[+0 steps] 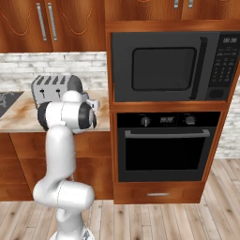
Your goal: Retrieve the wine glasses from the counter and place one next to each plate.
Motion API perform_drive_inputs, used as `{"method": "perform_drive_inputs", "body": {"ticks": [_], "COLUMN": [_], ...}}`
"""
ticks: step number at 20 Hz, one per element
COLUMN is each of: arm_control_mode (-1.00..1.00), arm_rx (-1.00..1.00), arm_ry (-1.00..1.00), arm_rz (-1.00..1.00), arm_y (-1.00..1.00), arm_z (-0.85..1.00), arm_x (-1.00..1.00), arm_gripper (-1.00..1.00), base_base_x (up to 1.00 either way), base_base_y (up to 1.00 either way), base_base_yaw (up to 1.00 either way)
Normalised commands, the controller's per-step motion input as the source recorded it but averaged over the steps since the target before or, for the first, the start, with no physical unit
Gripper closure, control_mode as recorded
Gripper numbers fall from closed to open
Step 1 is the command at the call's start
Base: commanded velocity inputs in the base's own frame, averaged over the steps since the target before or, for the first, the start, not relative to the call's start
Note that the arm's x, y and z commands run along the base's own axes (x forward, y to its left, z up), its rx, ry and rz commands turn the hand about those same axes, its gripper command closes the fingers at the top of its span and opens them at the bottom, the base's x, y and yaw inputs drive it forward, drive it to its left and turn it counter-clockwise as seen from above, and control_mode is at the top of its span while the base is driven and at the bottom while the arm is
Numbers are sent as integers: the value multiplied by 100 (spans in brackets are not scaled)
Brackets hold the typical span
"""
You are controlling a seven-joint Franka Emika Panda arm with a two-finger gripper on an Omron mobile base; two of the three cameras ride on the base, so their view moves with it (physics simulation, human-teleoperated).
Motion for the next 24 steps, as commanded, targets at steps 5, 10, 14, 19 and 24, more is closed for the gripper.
{"method": "perform_drive_inputs", "body": {"ticks": [5, 10, 14, 19, 24], "arm_control_mode": [-100, -100, -100, -100, -100], "arm_rx": [0, 0, 0, 0, 0], "arm_ry": [0, 0, 0, 0, 0], "arm_rz": [-1, 0, 0, -2, -2], "arm_y": [10, 5, 9, 14, 14], "arm_z": [-17, -21, -21, -14, -15], "arm_x": [20, 15, 18, 27, 27], "arm_gripper": [-100, -100, -100, -100, -100], "base_base_x": [0, 0, 0, 0, 0], "base_base_y": [0, 0, 0, 0, 0], "base_base_yaw": [0, 0, 0, 0, 0]}}
